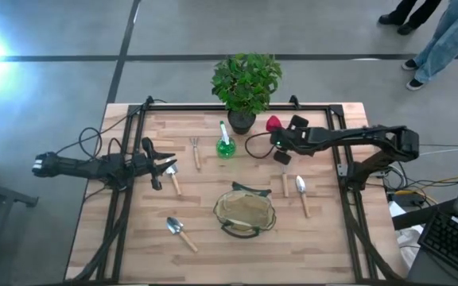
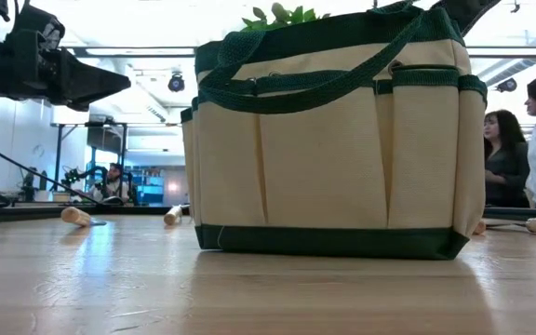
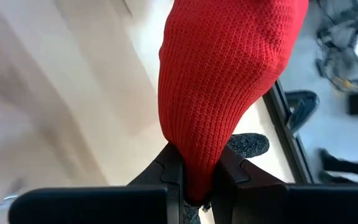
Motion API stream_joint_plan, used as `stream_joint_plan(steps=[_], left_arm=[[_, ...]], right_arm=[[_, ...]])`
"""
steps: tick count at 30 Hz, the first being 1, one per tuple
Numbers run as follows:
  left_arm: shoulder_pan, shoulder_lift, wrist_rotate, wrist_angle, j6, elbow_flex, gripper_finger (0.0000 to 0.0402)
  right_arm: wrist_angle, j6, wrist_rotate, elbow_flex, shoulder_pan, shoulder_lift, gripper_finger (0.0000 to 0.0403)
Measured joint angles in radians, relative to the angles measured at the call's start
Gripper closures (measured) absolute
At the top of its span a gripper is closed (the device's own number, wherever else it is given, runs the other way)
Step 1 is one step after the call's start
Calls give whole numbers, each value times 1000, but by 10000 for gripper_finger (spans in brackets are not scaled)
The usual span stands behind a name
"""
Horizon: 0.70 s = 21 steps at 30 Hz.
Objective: Pick & Place Garden tools in Gardening bag
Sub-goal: Put the red gloves into the green gardening bag
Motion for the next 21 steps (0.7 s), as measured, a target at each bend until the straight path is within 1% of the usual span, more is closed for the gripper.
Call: stream_joint_plan(steps=[6,12,17,21], left_arm=[[0,0,0,0,-12,0,305],[0,0,0,0,-15,0,305],[0,0,0,1,-15,0,305],[0,0,0,2,-15,0,305]], right_arm=[[2,51,-37,-7,67,-149,374],[20,114,-42,-14,190,-295,374],[29,164,-37,-16,297,-371,374],[127,171,-33,-32,372,-411,374]])
